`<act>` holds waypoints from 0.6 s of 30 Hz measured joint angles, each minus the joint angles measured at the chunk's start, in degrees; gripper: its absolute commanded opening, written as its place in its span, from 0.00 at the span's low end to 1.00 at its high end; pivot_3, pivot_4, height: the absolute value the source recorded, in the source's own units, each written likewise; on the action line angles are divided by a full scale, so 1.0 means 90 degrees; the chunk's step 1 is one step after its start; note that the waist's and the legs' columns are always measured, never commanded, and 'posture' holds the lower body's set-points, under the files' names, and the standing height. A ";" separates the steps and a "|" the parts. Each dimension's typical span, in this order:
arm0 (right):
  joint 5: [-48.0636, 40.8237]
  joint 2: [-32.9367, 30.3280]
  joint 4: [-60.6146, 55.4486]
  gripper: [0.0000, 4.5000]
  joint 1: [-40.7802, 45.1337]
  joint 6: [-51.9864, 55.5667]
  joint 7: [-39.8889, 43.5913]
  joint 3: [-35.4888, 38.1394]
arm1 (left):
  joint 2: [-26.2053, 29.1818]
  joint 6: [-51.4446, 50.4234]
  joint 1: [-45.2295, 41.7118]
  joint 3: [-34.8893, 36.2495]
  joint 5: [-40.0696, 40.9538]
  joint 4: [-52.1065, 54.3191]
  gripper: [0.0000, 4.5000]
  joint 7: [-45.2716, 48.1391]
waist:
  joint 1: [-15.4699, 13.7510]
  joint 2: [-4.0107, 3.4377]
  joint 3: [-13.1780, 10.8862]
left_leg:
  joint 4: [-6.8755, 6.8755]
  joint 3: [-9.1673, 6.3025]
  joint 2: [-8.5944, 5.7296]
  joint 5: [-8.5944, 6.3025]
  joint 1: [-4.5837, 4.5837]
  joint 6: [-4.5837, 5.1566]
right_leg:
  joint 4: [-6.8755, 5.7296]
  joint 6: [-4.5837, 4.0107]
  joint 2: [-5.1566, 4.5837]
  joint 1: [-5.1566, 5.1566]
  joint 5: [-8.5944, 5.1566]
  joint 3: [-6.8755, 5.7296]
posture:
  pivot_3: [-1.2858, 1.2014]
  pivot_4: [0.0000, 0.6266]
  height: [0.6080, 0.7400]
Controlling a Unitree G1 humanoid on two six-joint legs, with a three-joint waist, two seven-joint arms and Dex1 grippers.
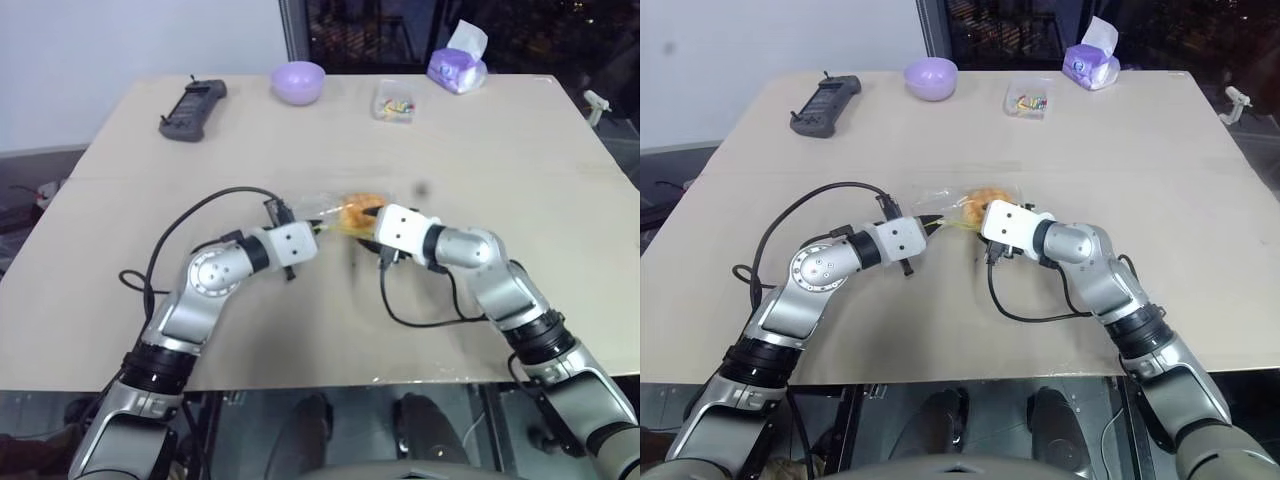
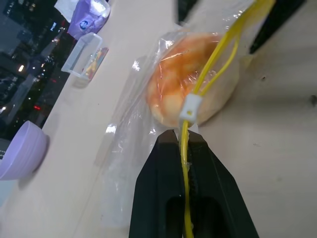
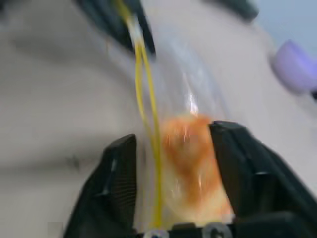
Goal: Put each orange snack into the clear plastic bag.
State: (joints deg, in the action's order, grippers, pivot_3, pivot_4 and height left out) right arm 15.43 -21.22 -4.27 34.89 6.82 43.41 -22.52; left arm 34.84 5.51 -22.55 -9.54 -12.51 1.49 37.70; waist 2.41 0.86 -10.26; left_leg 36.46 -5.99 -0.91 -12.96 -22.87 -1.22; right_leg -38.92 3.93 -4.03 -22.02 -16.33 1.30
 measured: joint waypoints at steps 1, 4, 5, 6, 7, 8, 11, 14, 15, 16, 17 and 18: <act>-0.0027 0.0043 -0.0062 0.53 0.0011 0.0007 0.0018 -0.0007 | -0.0001 -0.0001 -0.0004 0.0000 -0.0009 0.0000 0.00 -0.0007 | -0.0004 0.0000 0.0000 | 0.0000 0.0000 -0.0001 0.0000 0.0000 0.0000 | 0.0000 0.0000 0.0000 0.0000 0.0000 0.0000 | 0.52 0.24 0.83; -0.0133 0.0280 -0.0078 0.53 0.0099 0.0069 0.0115 -0.0094 | -0.0017 -0.0004 -0.0007 -0.0001 -0.0082 0.0000 0.00 -0.0019 | -0.0006 0.0000 0.0000 | 0.0001 0.0001 -0.0002 0.0000 0.0000 0.0000 | -0.0001 0.0000 -0.0001 0.0001 0.0000 0.0000 | 0.52 0.24 0.83; -0.0139 0.0334 -0.0072 0.53 0.0119 0.0070 0.0120 -0.0122 | -0.0023 -0.0004 -0.0009 -0.0001 -0.0084 0.0000 0.00 -0.0020 | -0.0005 0.0000 0.0000 | 0.0001 0.0000 -0.0002 0.0000 0.0000 0.0000 | -0.0002 0.0000 -0.0001 0.0000 0.0000 0.0000 | 0.52 0.24 0.83; -0.0144 0.0412 -0.0010 0.41 0.0178 0.0070 0.0121 -0.0159 | -0.0024 -0.0004 -0.0013 -0.0001 -0.0089 0.0000 0.00 -0.0021 | -0.0001 0.0000 0.0000 | 0.0001 0.0000 -0.0001 0.0000 0.0000 0.0000 | -0.0002 0.0000 0.0000 0.0000 0.0000 0.0000 | 0.52 0.24 0.83; -0.0144 0.0459 0.0057 0.30 0.0246 0.0068 0.0120 -0.0188 | -0.0032 -0.0003 -0.0021 -0.0003 -0.0092 0.0000 0.00 -0.0022 | -0.0004 0.0000 0.0000 | 0.0001 -0.0001 -0.0001 0.0000 0.0000 0.0000 | -0.0002 0.0000 0.0000 -0.0001 0.0000 0.0000 | 0.52 0.24 0.83; -0.0144 0.0468 0.0077 0.26 0.0264 0.0068 0.0120 -0.0191 | -0.0032 -0.0003 -0.0023 -0.0004 -0.0092 0.0000 0.00 -0.0022 | -0.0005 0.0000 0.0000 | 0.0001 -0.0001 -0.0002 0.0000 0.0000 0.0000 | -0.0002 0.0000 0.0000 -0.0001 0.0000 0.0000 | 0.52 0.24 0.83; -0.0130 0.0508 0.0271 0.10 0.0345 0.0051 0.0105 -0.0193 | -0.0030 -0.0002 -0.0025 -0.0003 -0.0101 0.0000 0.00 -0.0023 | -0.0008 0.0000 0.0000 | 0.0001 0.0000 -0.0002 0.0000 0.0000 0.0000 | -0.0002 0.0000 -0.0001 0.0000 0.0001 0.0000 | 0.52 0.24 0.83; -0.0083 0.0560 0.0501 0.10 0.0437 -0.0036 0.0036 -0.0218 | -0.0030 -0.0006 -0.0024 -0.0003 -0.0117 0.0003 0.00 -0.0023 | -0.0007 0.0000 0.0000 | 0.0001 0.0000 -0.0002 0.0000 0.0000 -0.0001 | -0.0002 0.0000 -0.0001 -0.0002 0.0001 0.0000 | 0.52 0.24 0.83; -0.0073 0.0567 0.0527 0.10 0.0451 -0.0075 0.0021 -0.0218 | -0.0030 -0.0006 -0.0024 -0.0003 -0.0122 0.0003 0.00 -0.0025 | -0.0007 0.0000 0.0000 | 0.0001 0.0000 -0.0002 0.0000 0.0000 -0.0001 | -0.0002 0.0000 -0.0001 -0.0002 0.0001 0.0000 | 0.52 0.24 0.83; -0.0068 0.0589 0.0557 0.10 0.0466 -0.0097 0.0003 -0.0219 | -0.0030 -0.0006 -0.0024 -0.0003 -0.0137 0.0003 0.00 -0.0029 | -0.0007 0.0000 0.0000 | 0.0001 0.0000 -0.0002 0.0000 0.0000 -0.0001 | -0.0002 0.0000 -0.0001 -0.0002 0.0001 0.0000 | 0.52 0.24 0.83; -0.0061 0.0612 0.0589 0.10 0.0471 -0.0112 -0.0006 -0.0220 | -0.0029 -0.0007 -0.0023 -0.0003 -0.0154 0.0003 0.00 -0.0032 | -0.0007 0.0000 0.0000 | 0.0001 0.0000 -0.0002 0.0000 0.0000 0.0000 | -0.0002 0.0000 -0.0001 -0.0002 0.0001 0.0000 | 0.52 0.24 0.83; -0.0047 0.0620 0.0609 0.10 0.0472 -0.0132 -0.0011 -0.0225 | -0.0028 -0.0009 -0.0022 -0.0003 -0.0160 0.0004 0.00 -0.0034 | -0.0006 0.0000 0.0000 | 0.0001 0.0001 -0.0002 0.0000 0.0000 0.0000 | -0.0002 0.0000 -0.0001 -0.0002 0.0001 0.0001 | 0.52 0.24 0.83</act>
State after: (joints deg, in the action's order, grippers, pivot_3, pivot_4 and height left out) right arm 15.01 -15.65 1.21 39.14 5.63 43.32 -24.54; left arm 34.58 5.43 -22.75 -9.57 -13.95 1.53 37.40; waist 2.36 0.86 -10.26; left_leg 36.47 -5.98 -0.93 -12.96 -22.88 -1.23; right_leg -38.93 3.93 -4.04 -22.04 -16.33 1.31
